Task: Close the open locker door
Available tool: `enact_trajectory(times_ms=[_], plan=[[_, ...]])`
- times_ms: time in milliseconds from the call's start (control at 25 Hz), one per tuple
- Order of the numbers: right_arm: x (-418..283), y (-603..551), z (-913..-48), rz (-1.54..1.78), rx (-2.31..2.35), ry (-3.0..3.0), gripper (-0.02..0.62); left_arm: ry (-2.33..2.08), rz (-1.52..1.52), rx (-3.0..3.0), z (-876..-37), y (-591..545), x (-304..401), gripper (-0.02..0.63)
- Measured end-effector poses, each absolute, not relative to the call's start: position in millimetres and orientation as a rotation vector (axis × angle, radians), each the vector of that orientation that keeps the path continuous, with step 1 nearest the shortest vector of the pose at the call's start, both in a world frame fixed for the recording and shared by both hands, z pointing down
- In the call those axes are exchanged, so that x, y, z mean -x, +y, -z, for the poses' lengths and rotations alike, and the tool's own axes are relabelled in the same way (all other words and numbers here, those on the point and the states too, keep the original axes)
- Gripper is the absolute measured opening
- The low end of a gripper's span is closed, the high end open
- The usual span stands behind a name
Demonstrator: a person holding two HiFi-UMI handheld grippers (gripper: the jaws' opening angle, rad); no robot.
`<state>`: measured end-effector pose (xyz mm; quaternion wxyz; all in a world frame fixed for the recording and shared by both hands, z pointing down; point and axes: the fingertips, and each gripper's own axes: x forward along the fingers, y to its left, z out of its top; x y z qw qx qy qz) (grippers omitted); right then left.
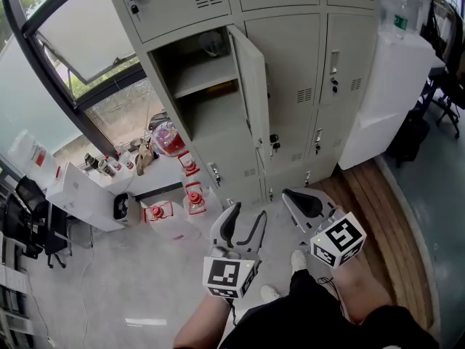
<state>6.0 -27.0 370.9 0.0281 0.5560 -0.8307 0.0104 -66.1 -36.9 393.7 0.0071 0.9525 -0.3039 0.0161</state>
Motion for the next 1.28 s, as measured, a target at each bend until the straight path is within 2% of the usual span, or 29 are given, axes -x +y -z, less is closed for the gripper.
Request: enact_trajectory(times_ms=[1280], plan=[[-96.5,-137.3,-379.2,-0.114,-1.662,-2.613,0.054,-1.067,-0.024,-3.021,-361.5,-162.5,-37.1,0.21]])
